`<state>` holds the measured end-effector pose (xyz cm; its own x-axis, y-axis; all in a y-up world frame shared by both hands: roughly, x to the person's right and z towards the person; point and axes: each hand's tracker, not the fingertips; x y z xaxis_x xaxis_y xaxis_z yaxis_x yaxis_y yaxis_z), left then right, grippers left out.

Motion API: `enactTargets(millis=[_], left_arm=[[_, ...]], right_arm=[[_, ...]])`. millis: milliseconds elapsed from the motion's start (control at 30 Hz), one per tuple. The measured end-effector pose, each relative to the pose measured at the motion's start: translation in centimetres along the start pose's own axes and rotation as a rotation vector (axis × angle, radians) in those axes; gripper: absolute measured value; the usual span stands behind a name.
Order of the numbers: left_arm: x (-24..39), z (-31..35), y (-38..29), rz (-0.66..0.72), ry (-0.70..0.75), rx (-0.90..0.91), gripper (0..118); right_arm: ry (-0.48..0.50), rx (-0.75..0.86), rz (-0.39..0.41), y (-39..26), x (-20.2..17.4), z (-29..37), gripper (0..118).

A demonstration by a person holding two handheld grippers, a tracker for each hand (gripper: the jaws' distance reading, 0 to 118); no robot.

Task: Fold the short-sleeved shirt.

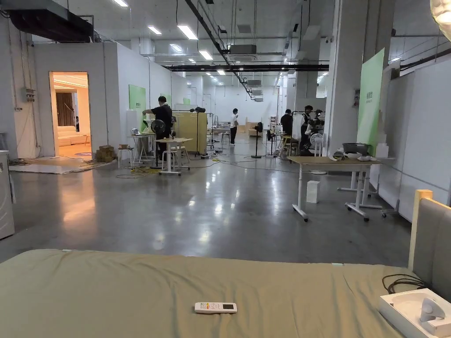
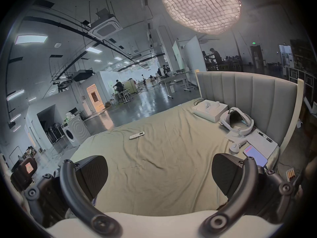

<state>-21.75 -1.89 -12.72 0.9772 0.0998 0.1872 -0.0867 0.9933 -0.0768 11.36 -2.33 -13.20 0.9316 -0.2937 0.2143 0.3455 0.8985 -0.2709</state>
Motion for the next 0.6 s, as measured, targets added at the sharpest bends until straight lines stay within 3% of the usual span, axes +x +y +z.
enactTargets(millis=[133,367,500,600], left_arm=[[-0.1,0.0,0.0,0.009,-0.003,0.0,87],[-0.2,-0.1,-0.1,0.012,-0.006,0.001,87],[0.1,-0.2,-0.1,-0.002,-0.011,-0.005,87],[0.3,-0.2,-0.1,-0.004,-0.013,-0.004,87]], right_arm=[[-0.044,-0.018,0.016,-0.2,-0.1,-0.3,118],[-0.021,-0.008,0.02,-0.9,0.0,-0.8,113],[-0.121,0.035,0.084,-1.1,-0.4,-1.1,112],[-0.085,0.029,0.083,-1.1,-0.2,-1.2,112]])
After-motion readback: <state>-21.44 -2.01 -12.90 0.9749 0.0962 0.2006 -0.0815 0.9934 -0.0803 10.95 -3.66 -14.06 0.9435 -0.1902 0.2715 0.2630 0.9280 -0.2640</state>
